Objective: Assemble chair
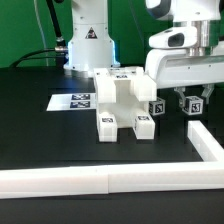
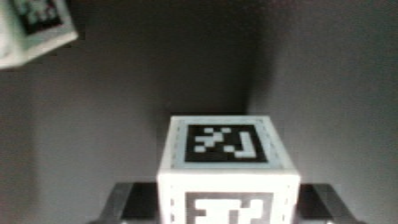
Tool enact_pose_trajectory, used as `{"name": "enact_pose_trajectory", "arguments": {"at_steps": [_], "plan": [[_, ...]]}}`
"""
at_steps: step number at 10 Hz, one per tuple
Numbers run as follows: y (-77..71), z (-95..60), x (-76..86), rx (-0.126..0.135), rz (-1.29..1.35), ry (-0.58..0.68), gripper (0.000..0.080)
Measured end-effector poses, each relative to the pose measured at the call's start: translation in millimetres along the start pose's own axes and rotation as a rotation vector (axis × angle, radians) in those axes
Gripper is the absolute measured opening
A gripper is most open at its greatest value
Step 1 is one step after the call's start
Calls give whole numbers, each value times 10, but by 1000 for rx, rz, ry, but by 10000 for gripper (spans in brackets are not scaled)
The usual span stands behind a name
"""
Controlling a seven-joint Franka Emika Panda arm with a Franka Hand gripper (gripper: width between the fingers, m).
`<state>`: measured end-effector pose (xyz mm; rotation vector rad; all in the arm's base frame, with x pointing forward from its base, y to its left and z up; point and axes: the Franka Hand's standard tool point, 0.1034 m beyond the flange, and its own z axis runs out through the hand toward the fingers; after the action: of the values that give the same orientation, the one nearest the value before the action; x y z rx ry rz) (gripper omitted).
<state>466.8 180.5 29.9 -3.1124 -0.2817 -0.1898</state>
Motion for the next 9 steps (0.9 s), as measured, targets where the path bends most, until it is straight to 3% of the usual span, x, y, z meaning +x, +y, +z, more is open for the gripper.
{"name": "enact_pose_trajectory", "arguments": {"at_steps": [3,4,5,9], "plan": [[65,-356,116,17,29,-19,288],[97,-554,176,26,50,-18,288],[84,-611,205,30,70,-5,289],[102,-580,184,27,65,-18,289]]}}
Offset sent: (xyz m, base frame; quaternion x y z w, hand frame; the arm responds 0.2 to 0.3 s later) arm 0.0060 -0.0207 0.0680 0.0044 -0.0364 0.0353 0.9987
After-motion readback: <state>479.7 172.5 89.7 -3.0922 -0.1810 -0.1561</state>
